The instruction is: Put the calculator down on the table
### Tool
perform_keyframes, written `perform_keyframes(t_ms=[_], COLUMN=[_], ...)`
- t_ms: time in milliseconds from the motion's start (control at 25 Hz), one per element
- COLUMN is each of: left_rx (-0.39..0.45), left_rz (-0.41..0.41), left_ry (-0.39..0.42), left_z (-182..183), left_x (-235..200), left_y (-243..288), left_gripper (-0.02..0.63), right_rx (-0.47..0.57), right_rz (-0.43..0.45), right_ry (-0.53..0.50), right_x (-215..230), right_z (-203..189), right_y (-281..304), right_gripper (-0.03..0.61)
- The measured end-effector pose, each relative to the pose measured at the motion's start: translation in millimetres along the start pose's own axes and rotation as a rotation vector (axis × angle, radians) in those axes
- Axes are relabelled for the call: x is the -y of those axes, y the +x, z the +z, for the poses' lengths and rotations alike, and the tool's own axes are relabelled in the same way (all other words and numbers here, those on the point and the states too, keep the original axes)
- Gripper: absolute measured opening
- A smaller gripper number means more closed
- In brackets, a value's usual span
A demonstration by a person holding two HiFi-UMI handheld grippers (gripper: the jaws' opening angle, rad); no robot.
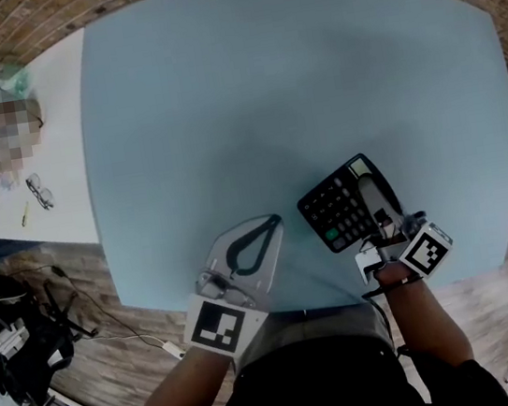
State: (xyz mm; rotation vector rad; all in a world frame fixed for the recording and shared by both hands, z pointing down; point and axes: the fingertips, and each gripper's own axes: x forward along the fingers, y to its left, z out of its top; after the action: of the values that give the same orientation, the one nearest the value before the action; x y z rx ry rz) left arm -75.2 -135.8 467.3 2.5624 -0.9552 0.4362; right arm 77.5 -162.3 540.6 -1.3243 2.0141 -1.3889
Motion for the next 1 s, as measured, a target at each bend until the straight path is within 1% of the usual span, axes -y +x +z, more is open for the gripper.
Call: perform_keyframes(t_ms=[80, 320, 560, 720, 1000], left_rx=[0.006, 0.007, -0.020, -0.019, -0.029], left_rz=[0.003, -0.004, -0.008, -0.016, -0.013], left_ry=[-0.014, -0.017, -0.023, -0.033, -0.046], left_z=[-1.0, -4.4, -12.9, -19.4, -20.8], left_x=[-0.6, -3.4, -13.2, -26.8, -29.0], left_y=[3.5, 13.2, 22.2, 23.0, 19.9], left_gripper=[0.003, 0.003, 0.003, 0.003, 0.003], right_rx=[-0.001, -0.011, -0.030, -0.044, -0.059], right_rz=[-0.002, -0.015, -0.025, -0.031, -0.051], right_ry=[0.003, -0.001, -0.001, -0.011, -0.019], right_x=[1.6, 10.2, 14.6, 18.1, 21.3], right_z=[-0.6, -3.4, -6.3, -17.3, -17.7], right_y=[0.6, 5.4, 16.4, 35.1, 35.4], right_gripper=[0.100, 0.100, 0.100, 0.100, 0.100])
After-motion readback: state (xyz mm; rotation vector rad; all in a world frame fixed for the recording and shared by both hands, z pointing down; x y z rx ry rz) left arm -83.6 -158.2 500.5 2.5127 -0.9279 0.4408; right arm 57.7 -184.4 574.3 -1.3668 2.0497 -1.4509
